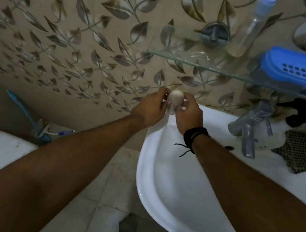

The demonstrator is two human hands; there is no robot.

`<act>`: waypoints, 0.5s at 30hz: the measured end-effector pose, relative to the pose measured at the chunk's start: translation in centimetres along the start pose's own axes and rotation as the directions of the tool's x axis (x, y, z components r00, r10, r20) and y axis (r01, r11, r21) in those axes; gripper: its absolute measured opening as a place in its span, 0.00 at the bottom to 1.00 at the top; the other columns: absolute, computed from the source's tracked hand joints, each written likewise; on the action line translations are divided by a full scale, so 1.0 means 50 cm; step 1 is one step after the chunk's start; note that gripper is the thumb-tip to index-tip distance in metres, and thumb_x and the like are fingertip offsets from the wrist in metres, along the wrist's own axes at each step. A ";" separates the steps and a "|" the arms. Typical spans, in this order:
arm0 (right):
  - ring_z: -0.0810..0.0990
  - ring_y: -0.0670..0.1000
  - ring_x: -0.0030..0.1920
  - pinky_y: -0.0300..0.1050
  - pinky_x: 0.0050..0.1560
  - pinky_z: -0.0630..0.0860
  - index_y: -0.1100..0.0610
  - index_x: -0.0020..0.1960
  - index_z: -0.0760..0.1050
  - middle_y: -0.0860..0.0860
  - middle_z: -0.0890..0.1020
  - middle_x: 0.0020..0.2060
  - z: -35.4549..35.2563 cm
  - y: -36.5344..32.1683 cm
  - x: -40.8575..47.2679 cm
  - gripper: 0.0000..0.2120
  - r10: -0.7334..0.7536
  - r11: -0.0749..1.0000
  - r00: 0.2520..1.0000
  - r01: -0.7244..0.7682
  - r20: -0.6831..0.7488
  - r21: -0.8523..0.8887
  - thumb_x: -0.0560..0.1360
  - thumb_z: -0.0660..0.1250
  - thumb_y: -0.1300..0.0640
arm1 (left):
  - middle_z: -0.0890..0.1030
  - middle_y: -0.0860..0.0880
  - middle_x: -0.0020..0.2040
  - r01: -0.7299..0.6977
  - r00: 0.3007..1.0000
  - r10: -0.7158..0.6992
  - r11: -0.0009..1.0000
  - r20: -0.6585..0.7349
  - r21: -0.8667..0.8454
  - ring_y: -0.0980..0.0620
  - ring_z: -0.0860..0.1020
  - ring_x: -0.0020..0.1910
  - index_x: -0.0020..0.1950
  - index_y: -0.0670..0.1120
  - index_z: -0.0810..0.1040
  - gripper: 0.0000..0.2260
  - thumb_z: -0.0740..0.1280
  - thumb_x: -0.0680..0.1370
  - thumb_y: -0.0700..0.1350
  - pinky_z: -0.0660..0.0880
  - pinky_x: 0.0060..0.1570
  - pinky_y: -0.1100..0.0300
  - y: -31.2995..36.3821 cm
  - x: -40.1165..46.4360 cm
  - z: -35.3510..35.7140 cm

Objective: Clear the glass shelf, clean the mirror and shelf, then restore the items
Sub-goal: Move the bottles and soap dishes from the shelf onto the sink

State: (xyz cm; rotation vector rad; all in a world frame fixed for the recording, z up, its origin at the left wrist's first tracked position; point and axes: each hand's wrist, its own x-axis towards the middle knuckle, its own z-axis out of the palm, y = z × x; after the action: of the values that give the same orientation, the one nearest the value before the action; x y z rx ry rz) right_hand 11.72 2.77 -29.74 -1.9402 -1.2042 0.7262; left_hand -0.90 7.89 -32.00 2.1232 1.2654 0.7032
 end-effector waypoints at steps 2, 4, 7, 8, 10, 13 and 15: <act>0.80 0.57 0.55 0.51 0.57 0.77 0.52 0.64 0.73 0.55 0.82 0.53 0.009 0.006 0.020 0.16 0.006 1.000 1.000 -0.006 -0.007 -0.004 0.77 0.65 0.58 | 0.83 0.46 0.55 -0.010 1.000 0.010 1.000 0.003 0.011 0.45 0.81 0.51 0.63 0.45 0.71 0.12 0.61 0.81 0.47 0.73 0.44 0.57 -0.010 0.017 0.004; 0.79 0.56 0.55 0.50 0.58 0.76 0.52 0.65 0.72 0.54 0.82 0.55 0.017 0.014 0.031 0.17 0.016 1.000 1.000 -0.016 0.013 -0.022 0.77 0.64 0.59 | 0.83 0.46 0.55 -0.018 1.000 0.017 0.999 0.014 0.047 0.44 0.81 0.50 0.63 0.45 0.72 0.12 0.61 0.81 0.48 0.75 0.45 0.54 -0.020 0.024 0.008; 0.78 0.55 0.57 0.46 0.57 0.74 0.53 0.66 0.71 0.53 0.81 0.57 0.023 0.028 0.038 0.18 0.021 0.999 0.999 -0.020 0.048 -0.025 0.77 0.64 0.59 | 0.83 0.47 0.55 -0.021 1.000 0.020 0.996 0.006 0.088 0.45 0.81 0.49 0.62 0.45 0.72 0.13 0.60 0.81 0.50 0.70 0.41 0.58 -0.032 0.028 0.015; 0.78 0.55 0.58 0.45 0.56 0.73 0.53 0.67 0.70 0.53 0.81 0.57 0.024 0.031 0.040 0.18 0.022 0.999 0.998 -0.021 0.052 -0.024 0.78 0.64 0.59 | 0.83 0.48 0.55 -0.018 1.000 0.019 0.996 -0.002 0.090 0.45 0.81 0.49 0.62 0.45 0.72 0.13 0.60 0.81 0.50 0.68 0.41 0.59 -0.033 0.028 0.017; 0.78 0.54 0.58 0.43 0.56 0.72 0.53 0.67 0.70 0.53 0.80 0.58 0.024 0.037 0.042 0.18 0.028 0.999 0.998 -0.027 0.056 -0.022 0.78 0.65 0.58 | 0.83 0.48 0.55 -0.010 1.000 0.011 0.996 -0.011 0.089 0.46 0.81 0.49 0.62 0.46 0.72 0.13 0.61 0.80 0.50 0.67 0.41 0.59 -0.036 0.027 0.018; 0.78 0.54 0.58 0.46 0.58 0.73 0.54 0.67 0.70 0.52 0.80 0.58 0.026 0.041 0.046 0.19 0.037 0.999 0.997 -0.036 0.063 -0.016 0.77 0.66 0.58 | 0.82 0.49 0.56 0.015 1.000 -0.014 0.997 -0.002 0.079 0.46 0.80 0.50 0.63 0.47 0.72 0.14 0.62 0.79 0.51 0.71 0.43 0.57 -0.035 0.025 0.018; 0.78 0.54 0.58 0.46 0.57 0.74 0.55 0.67 0.70 0.53 0.80 0.58 0.027 0.043 0.048 0.19 0.024 0.999 0.998 -0.022 0.064 -0.035 0.77 0.66 0.58 | 0.82 0.50 0.58 0.035 0.999 -0.035 0.997 0.003 0.067 0.46 0.80 0.51 0.64 0.47 0.71 0.15 0.62 0.79 0.50 0.72 0.45 0.56 -0.034 0.025 0.019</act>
State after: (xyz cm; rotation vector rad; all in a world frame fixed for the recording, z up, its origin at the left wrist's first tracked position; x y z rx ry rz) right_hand 12.76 4.70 -32.46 -1.9754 -1.2421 0.7904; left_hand -0.76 9.49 -33.66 2.1496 1.3382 0.6497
